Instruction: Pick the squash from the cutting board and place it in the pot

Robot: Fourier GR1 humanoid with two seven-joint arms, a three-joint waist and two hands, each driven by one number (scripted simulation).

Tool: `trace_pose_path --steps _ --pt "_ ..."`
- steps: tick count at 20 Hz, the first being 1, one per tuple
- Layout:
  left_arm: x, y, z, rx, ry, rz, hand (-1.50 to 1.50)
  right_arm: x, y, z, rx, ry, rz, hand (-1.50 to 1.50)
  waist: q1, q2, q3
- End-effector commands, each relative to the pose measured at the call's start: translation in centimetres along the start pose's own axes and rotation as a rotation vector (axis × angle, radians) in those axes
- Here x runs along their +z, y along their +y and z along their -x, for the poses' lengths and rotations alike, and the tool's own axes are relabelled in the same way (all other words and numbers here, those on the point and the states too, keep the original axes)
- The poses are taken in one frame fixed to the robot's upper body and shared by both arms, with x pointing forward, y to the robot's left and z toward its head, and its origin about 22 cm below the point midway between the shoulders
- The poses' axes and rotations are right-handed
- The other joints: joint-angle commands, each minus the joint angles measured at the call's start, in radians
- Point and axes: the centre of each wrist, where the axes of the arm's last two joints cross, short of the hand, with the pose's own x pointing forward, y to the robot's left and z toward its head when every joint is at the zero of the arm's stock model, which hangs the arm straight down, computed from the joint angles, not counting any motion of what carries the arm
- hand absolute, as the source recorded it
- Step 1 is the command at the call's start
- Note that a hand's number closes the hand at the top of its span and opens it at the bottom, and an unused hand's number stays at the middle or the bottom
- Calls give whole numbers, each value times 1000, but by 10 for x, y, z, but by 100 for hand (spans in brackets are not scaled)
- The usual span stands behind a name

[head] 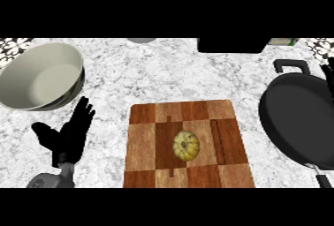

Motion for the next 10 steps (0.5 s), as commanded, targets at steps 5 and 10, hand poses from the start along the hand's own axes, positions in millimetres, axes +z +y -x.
trace_pose_path --steps 5,10 --pt "-24 -25 -79 -91 -360 150 0 -14 91 -54 58 -115 -778 150 169 44 0" --pt "-28 -42 -98 -85 -429 191 0 -41 82 -92 594 -299 -970 -150 126 49 2"
